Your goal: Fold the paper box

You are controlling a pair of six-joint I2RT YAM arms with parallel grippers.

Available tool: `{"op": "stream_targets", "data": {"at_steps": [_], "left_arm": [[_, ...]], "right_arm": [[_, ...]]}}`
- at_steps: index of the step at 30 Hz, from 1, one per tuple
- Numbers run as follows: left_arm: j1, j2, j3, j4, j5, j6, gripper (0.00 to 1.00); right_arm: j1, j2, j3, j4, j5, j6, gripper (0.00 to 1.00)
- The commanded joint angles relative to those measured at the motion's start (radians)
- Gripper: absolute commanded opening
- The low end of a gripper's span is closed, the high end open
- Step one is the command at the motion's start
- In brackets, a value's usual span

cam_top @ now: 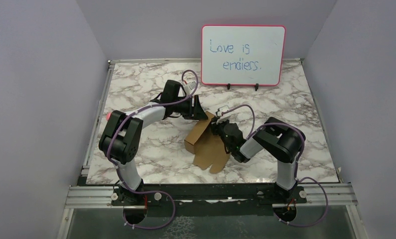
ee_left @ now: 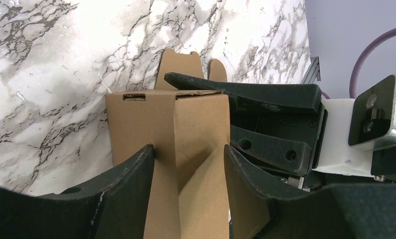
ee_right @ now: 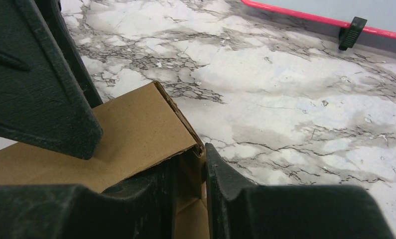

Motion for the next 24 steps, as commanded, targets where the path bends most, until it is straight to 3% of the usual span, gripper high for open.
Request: {"op": "stream_targets", "data": {"at_steps": [1, 11, 18, 24], "left_arm": [[-0.046, -0.027, -0.017, 0.022, 0.153, -0.061, 0.53], [-0.046, -0.044, -0.022, 0.022, 0.159, -0.068, 0.53], [-0.046, -0.033, -0.058, 0.148, 0.221, -0.158, 0.53], [-0.045, -0.038, -0.031, 0.063, 0.171, -0.093, 0.53]], "right_arm": [[0.008, 0.032, 0.021, -0.007, 0.077, 0.000, 0.29], [0.022, 0.042, 0.004, 0.059, 0.143, -0.022, 0.30], [0.023, 0.052, -0.006, 0.091, 0.079, 0.005, 0.32], [0.023, 0.066, 0.010, 0.053, -0.020, 0.000, 0.45]]}}
